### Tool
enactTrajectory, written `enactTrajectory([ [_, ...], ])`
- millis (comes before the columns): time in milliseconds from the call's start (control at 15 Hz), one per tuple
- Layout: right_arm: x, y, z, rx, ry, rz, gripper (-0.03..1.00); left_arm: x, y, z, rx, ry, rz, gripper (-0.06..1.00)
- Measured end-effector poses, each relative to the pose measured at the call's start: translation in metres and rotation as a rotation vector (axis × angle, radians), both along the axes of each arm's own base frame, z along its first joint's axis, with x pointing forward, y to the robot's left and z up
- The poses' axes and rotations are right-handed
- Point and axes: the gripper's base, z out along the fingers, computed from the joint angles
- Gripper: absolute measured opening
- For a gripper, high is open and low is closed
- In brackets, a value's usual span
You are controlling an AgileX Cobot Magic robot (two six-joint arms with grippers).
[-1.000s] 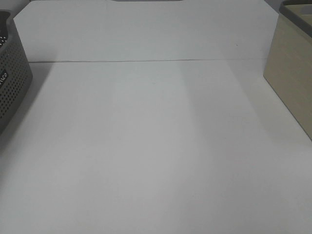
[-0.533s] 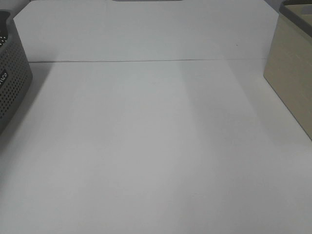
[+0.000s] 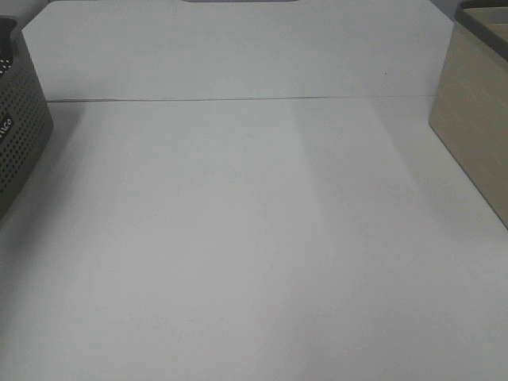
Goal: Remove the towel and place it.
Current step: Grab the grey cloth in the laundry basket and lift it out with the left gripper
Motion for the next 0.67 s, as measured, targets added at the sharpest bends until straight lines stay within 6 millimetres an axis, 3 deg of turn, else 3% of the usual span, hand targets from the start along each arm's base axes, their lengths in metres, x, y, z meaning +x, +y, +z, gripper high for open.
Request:
enactTrajectory([
  [467, 0.000, 0.000, 0.000, 0.000, 0.000, 0.000, 0.76, -0.056, -0.070, 0.074, -0.059, -0.228, -0.095, 0.00],
  [667, 0.000, 0.000, 0.000, -0.001, 0.000, 0.001, 0.76, -0.074, -0.111, 0.098, -0.127, -0.306, -0.196, 0.00],
])
